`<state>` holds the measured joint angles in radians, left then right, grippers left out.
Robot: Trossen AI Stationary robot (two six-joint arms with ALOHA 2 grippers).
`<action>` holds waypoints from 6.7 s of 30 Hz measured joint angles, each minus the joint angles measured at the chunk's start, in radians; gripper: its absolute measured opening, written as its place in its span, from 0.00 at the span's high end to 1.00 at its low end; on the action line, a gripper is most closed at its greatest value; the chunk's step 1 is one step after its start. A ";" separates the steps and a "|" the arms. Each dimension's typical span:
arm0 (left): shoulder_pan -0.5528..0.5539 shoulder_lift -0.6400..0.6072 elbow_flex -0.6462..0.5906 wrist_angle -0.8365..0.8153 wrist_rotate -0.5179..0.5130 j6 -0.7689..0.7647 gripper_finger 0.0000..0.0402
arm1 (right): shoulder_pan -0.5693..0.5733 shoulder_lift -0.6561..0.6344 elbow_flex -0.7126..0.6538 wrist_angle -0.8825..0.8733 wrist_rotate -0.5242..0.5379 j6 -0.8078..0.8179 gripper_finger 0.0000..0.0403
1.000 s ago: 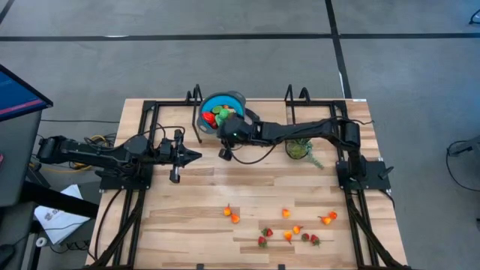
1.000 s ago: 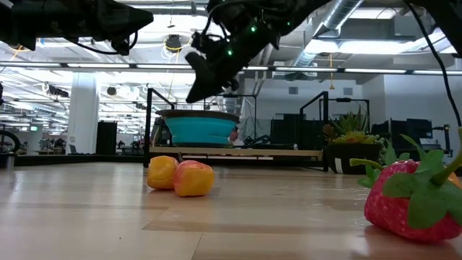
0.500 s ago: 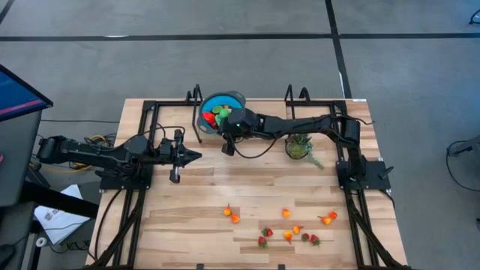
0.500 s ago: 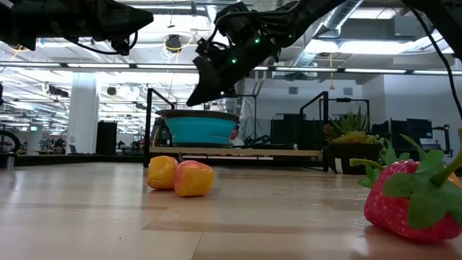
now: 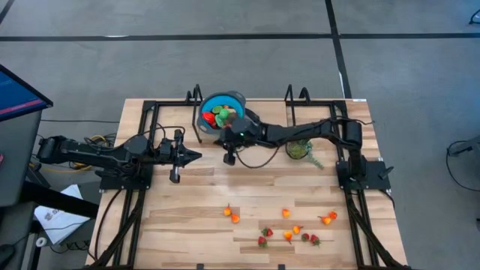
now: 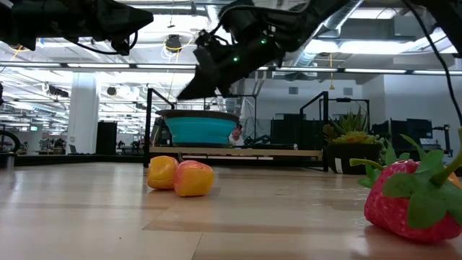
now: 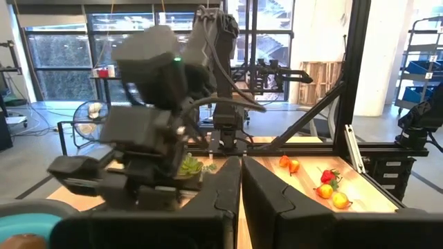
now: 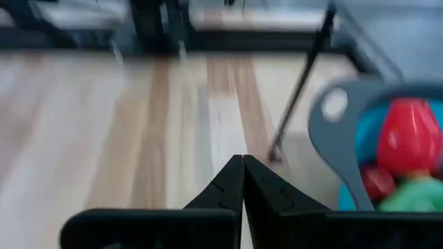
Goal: Pick & Place Fruit
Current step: Put the pear into the basket
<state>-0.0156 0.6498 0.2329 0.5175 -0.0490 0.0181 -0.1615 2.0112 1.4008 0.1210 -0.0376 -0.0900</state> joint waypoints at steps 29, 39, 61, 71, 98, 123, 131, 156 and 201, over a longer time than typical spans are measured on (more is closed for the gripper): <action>0.000 0.000 0.000 0.000 0.000 0.000 0.98 | 0.183 -0.734 -0.690 0.314 0.170 0.063 1.00; 0.000 0.000 0.000 0.001 0.000 0.000 0.98 | 0.238 -0.900 -0.719 0.233 0.169 -0.186 1.00; 0.000 0.000 0.000 0.008 -0.082 0.004 0.98 | 0.259 -1.023 -0.718 -0.106 0.177 0.009 1.00; 0.000 0.000 0.000 0.008 -0.082 0.004 0.98 | 0.265 -0.995 -0.718 -0.073 0.201 0.009 1.00; 0.000 0.000 0.000 0.008 -0.080 0.011 0.98 | 0.259 -0.888 -0.718 -0.083 0.195 -0.023 1.00; 0.000 0.000 0.000 0.007 -0.082 0.011 0.98 | 0.227 -1.351 -1.104 0.163 0.195 0.058 1.00; 0.000 0.000 0.000 0.007 -0.082 0.011 0.98 | 0.227 -1.387 -1.104 0.093 0.195 0.178 1.00; 0.000 0.000 0.000 0.007 -0.082 0.011 0.98 | 0.227 -1.382 -1.104 -0.040 0.195 0.363 1.00; 0.000 0.000 0.000 0.018 -0.081 0.008 0.94 | 0.227 -1.381 -1.104 -0.077 0.195 0.361 1.00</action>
<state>-0.0154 0.6496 0.2329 0.5354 -0.1303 0.0257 0.0654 0.6299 0.2966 0.0441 0.1574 0.2710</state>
